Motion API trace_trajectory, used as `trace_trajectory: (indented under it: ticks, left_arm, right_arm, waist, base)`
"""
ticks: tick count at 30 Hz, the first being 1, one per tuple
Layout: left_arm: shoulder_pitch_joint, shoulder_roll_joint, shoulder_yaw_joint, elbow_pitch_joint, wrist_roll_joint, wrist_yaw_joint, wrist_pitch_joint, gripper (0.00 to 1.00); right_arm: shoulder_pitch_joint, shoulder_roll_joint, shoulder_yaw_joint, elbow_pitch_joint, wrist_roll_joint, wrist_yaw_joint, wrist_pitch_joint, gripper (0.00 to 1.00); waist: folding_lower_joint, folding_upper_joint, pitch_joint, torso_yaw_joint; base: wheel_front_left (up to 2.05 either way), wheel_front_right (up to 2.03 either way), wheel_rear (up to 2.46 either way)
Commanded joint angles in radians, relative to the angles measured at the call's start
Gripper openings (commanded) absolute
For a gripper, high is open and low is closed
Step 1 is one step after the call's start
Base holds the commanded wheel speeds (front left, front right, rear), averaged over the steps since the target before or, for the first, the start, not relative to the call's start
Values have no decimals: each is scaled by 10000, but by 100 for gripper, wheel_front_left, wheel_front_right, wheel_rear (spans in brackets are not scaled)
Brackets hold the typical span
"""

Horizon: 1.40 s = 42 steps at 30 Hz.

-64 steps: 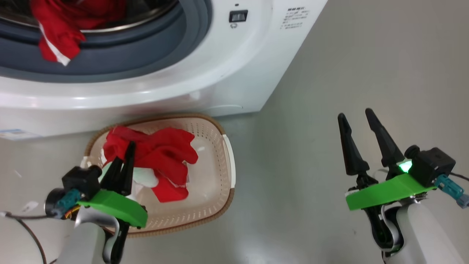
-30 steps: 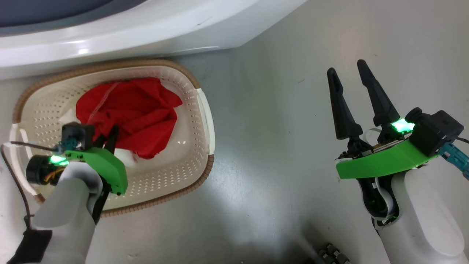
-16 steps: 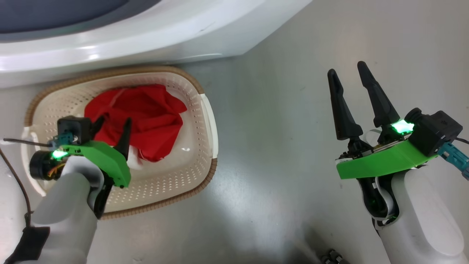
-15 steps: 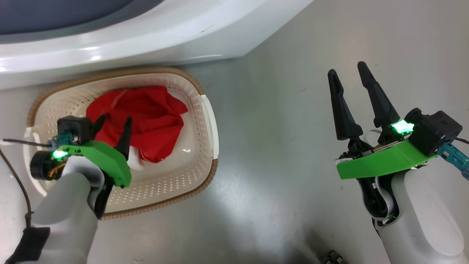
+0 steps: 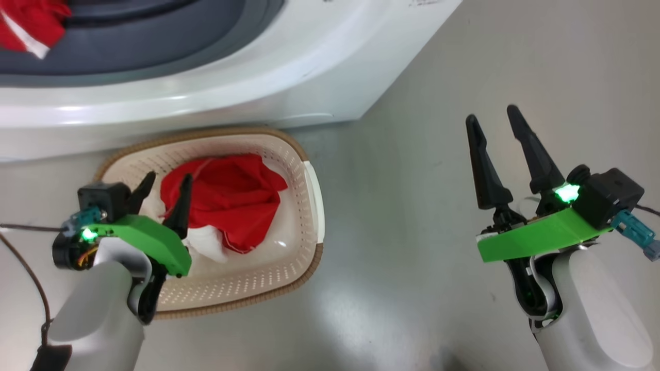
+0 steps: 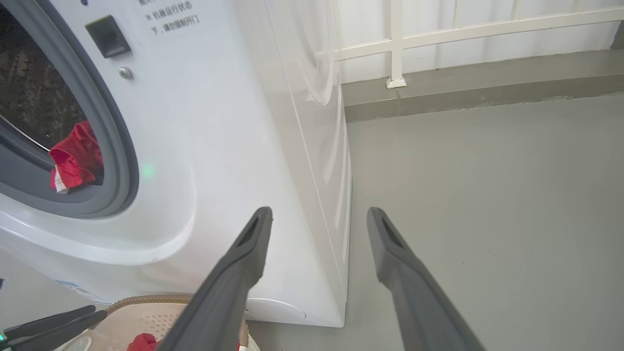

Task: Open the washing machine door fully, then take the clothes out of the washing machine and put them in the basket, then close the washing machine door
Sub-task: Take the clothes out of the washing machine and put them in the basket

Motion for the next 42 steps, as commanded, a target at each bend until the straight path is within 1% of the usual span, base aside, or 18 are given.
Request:
trace_trajectory:
  ticks: [1, 8, 9, 19, 26, 34, 42]
  left_arm:
    - [376, 356, 479, -335, 158, -56, -61, 100]
    - [1099, 277, 1473, -1385, 793, -56, -61, 100]
    - [1099, 277, 1473, -1385, 793, -56, -61, 100]
    - [2447, -84, 2811, -3144, 1980, -56, -61, 100]
    - [3419, -454, 3716, -4330, 2673, -56, -61, 100]
    - [4698, -798, 4450, -5646, 3159, -56, -61, 100]
    - [6101, -1037, 4994, -6686, 3375, -56, -61, 100]
  right_arm:
    - [308, 26, 133, -181, -119, 63, -63, 100]
    - [641, 24, -4, -44, -250, 63, -63, 100]
    - [641, 24, -4, -44, -250, 63, -63, 100]
    - [1368, -297, -36, 162, -177, 63, -63, 100]
    - [1921, -553, -51, 276, -39, 63, -63, 100]
    - [2599, -788, -69, 346, 113, 63, -63, 100]
    - [3187, -983, -85, 350, 225, 63, -63, 100]
  waist:
    - [0, 0, -467, 194]
    - [0, 0, -1215, 368]
    - [0, 0, -1215, 368]
    - [0, 0, -2512, 714]
    - [0, 0, -3393, 877]
    - [0, 0, -4236, 1001]
    - [0, 0, -4903, 1045]
  base:
    - [0, 0, 0]
    - [0, 0, 0]
    - [0, 0, 0]
    - [0, 0, 0]
    - [0, 0, 0]
    - [0, 0, 0]
    - [0, 0, 0]
